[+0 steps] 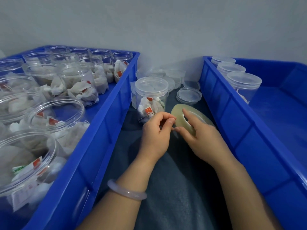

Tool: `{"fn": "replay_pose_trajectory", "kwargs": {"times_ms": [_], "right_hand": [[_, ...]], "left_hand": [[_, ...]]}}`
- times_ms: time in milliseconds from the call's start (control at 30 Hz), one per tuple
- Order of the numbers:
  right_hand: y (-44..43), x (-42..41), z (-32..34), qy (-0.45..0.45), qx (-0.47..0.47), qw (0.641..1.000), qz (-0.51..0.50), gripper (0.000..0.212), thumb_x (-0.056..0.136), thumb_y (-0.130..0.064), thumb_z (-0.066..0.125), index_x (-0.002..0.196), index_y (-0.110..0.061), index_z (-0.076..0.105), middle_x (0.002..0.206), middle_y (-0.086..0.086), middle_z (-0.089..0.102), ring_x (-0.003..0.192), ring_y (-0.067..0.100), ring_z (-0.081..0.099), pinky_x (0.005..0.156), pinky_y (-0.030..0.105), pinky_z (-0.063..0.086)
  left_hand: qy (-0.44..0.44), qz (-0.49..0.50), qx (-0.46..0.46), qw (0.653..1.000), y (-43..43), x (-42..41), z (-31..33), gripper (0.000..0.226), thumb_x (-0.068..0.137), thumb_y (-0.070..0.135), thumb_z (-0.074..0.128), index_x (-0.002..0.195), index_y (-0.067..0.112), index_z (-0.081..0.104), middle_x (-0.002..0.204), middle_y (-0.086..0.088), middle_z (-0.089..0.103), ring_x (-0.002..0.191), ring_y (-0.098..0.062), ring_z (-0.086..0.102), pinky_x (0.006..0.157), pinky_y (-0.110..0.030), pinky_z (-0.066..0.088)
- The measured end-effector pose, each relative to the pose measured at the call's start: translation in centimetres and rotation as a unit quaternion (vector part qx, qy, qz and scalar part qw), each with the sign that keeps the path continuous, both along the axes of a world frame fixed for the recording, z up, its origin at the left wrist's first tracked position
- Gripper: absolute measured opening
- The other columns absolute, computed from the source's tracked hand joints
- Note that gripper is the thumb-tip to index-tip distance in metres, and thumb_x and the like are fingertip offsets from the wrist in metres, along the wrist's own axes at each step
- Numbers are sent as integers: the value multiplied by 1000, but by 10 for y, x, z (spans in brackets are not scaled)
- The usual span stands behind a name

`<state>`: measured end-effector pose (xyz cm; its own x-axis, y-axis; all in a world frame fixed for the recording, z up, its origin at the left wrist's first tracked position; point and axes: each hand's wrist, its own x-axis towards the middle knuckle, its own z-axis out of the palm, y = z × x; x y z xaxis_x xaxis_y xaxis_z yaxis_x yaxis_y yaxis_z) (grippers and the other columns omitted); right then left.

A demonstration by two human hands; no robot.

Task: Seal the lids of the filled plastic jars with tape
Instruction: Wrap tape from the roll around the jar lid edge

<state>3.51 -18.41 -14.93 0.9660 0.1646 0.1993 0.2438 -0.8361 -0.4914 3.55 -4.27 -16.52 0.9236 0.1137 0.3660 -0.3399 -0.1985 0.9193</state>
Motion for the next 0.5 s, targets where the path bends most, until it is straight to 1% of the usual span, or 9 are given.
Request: {"fn": "replay_pose_trajectory", "kwargs": {"times_ms": [33, 67, 133, 167, 267, 333, 367, 433, 500], "right_hand": [[1, 0, 1, 18, -16, 1000, 12, 62, 92, -52, 46, 148, -43, 19, 107, -7, 64, 97, 12, 58, 80, 33, 46], [2, 0, 2, 22, -21, 999, 20, 59, 93, -52, 44, 146, -47, 18, 96, -13, 59, 90, 8, 56, 76, 31, 45], [7, 2, 3, -2, 18, 1000, 19, 51, 94, -50, 42, 142, -48, 27, 96, -18, 52, 87, 4, 53, 76, 31, 45], [9, 4, 6, -12, 56, 998, 13, 44, 94, -47, 43, 137, -47, 35, 97, -17, 55, 87, 5, 55, 78, 33, 47], [12, 12, 14, -16, 169, 986, 3, 16, 94, -33, 52, 110, -37, 53, 91, -7, 63, 85, 13, 62, 78, 43, 53], [14, 19, 24, -19, 173, 985, 5, 4, 93, -27, 57, 95, -29, 60, 84, -6, 63, 82, 15, 64, 77, 41, 53], [13, 24, 30, -25, 178, 984, 6, 4, 92, -26, 60, 91, -26, 63, 80, -7, 62, 81, 16, 63, 76, 37, 52], [11, 34, 46, -50, 196, 979, 5, 6, 89, -25, 64, 86, -20, 66, 73, -11, 57, 78, 12, 60, 70, 27, 47], [8, 45, 61, -61, 169, 984, 0, 7, 88, -30, 65, 83, -25, 65, 71, -15, 55, 72, 4, 54, 64, 21, 41]], "left_hand": [[-2, 3, -10, 1000, 0, 0, 1, 18, 92, 8, 57, 85, 23, 63, 79, 6, 66, 72, -3, 64, 72, -22, 55], [-4, 6, -17, 1000, -1, -1, 1, 17, 92, 7, 57, 85, 21, 63, 79, 6, 67, 72, -4, 64, 72, -22, 54], [-9, 12, -27, 1000, -2, -2, 3, 15, 92, 7, 57, 86, 19, 63, 79, 5, 67, 70, -3, 63, 71, -20, 53], [-12, 16, -31, 999, -3, -2, 4, 13, 93, 7, 56, 87, 16, 64, 79, 5, 66, 67, -1, 61, 69, -18, 51], [-13, 30, -57, 998, -7, -1, 7, 12, 92, 6, 57, 89, 14, 66, 80, 6, 66, 66, 1, 60, 67, -14, 48], [-50, 57, -40, 996, -8, 0, 8, 17, 91, 6, 59, 90, 21, 66, 87, 5, 66, 74, -1, 61, 70, -16, 48], [-95, 88, -13, 991, -7, 0, 9, 19, 90, 4, 60, 94, 21, 67, 92, 5, 65, 79, -2, 60, 72, -15, 48], [-196, 171, 38, 965, -5, 4, 15, 24, 87, 3, 61, 108, 11, 67, 104, 1, 60, 90, -3, 56, 82, -11, 44], [-239, 242, 62, 938, 0, 17, 22, 40, 80, 5, 65, 120, 5, 61, 121, -10, 51, 113, -9, 45, 98, -16, 37]]}}
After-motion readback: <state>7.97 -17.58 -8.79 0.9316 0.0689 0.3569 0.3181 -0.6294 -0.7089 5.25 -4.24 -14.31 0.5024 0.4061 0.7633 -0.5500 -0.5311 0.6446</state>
